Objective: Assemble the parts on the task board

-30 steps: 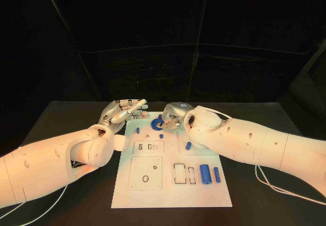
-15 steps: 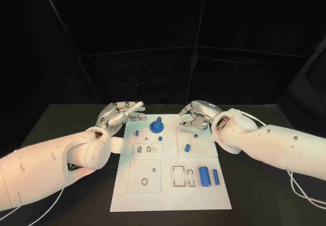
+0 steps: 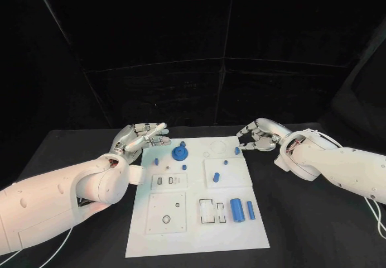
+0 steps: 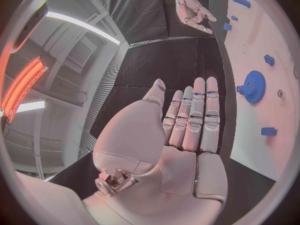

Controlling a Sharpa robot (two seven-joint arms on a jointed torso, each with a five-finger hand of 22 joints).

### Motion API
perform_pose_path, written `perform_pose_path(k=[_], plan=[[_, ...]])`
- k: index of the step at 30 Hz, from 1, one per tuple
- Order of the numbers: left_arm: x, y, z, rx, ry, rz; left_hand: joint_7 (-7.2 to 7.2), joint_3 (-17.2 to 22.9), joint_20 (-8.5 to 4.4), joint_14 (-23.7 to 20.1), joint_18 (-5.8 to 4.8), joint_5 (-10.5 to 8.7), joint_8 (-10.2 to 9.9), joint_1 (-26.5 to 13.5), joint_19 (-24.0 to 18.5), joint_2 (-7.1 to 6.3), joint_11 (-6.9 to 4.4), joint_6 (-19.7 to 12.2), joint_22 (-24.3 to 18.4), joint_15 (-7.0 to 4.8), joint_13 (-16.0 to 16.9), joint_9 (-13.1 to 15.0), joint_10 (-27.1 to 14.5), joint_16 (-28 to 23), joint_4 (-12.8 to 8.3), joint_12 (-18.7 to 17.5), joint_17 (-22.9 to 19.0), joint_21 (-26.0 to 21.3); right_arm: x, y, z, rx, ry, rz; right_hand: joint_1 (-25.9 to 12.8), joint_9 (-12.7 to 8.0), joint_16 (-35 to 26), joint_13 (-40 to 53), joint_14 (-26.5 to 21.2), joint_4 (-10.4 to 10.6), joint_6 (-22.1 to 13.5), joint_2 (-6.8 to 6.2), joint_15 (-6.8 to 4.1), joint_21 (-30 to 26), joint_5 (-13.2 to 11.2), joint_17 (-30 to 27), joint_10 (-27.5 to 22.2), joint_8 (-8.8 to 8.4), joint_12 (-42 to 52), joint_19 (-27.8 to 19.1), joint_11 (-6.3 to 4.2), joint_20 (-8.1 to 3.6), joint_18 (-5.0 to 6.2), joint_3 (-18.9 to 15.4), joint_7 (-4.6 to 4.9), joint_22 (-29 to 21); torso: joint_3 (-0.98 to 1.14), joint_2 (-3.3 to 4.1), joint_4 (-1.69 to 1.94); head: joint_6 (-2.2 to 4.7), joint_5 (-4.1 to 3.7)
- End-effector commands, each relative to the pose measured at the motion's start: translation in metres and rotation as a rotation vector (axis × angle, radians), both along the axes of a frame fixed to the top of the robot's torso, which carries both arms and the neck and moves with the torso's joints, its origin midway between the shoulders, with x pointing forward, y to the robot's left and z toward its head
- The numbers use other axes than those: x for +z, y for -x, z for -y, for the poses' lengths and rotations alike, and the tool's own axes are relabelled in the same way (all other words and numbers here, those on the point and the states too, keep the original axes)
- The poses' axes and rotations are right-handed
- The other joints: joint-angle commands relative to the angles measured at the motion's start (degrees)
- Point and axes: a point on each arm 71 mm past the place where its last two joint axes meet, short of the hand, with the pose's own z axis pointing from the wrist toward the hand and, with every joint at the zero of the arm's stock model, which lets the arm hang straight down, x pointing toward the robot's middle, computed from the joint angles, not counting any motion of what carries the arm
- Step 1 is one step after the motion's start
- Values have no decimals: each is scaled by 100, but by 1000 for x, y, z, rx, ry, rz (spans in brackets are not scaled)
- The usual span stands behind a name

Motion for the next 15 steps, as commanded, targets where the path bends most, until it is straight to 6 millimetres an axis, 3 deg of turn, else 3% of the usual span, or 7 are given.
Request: perform_pose_path(k=[1, 2, 4, 7, 15], plan=[[1, -1, 3, -19, 8, 15, 27, 3, 12, 7, 75, 9, -18, -12, 29, 53, 8, -10, -8, 20, -5, -7, 19, -10, -38, -34, 5, -28, -2, -3, 2, 37, -25, -28, 49, -10, -28, 672, 519, -41, -75, 8, 1, -28, -21, 1125, -28, -35, -22, -57, -7, 4, 22, 3, 4, 227, 40, 8, -1, -14, -13], [1, -1, 4, -20, 9, 15, 27, 3, 12, 7, 75, 9, -18, -12, 29, 53, 8, -10, -8, 20, -5, -7, 19, -10, -38, -34, 5, -28, -3, -5, 3, 34, -22, -33, 45, -11, -27, 671, 519, -44, -85, 7, 3, -29, -21, 1128, -30, -38, -24, -59, -4, 5, 22, -2, 6, 225, 44, 10, 6, -16, -14], [1, -1, 4, -20, 9, 15, 27, 3, 12, 7, 75, 9, -18, -12, 29, 53, 8, -10, -8, 20, -5, -7, 19, -10, -38, -34, 5, -28, -6, -7, 5, 29, -17, -43, 45, -11, -27, 670, 519, -44, -87, 7, 3, -29, -22, 1128, -30, -38, -24, -59, -4, 5, 22, -2, 6, 225, 29, 10, 8, -30, -10], [0, -2, 3, -17, 7, 15, 20, 8, 11, 15, 77, 9, -15, -8, 35, 56, 3, 0, -11, 17, -3, -5, 32, -14, -45, -32, 14, -30, -13, -7, 8, 25, -10, -66, 41, -12, -24, 669, 521, -48, -100, 4, 6, -28, -23, 1135, -32, -42, -26, -58, -1, 7, 22, -9, 9, 226, 45, 11, 1, -36, -8], [0, -4, 1, -10, 4, 15, 20, 8, 11, 15, 77, 9, -15, -8, 35, 56, 3, 0, -11, 17, -3, -5, 32, -14, -45, -32, 14, -30, -29, -7, 10, 23, 3, -107, 39, -12, -20, 667, 523, -52, -107, 3, 8, -31, -26, 1146, -34, -43, -28, -61, 1, 9, 23, -12, 10, 222, 37, 9, -3, -64, -2]])
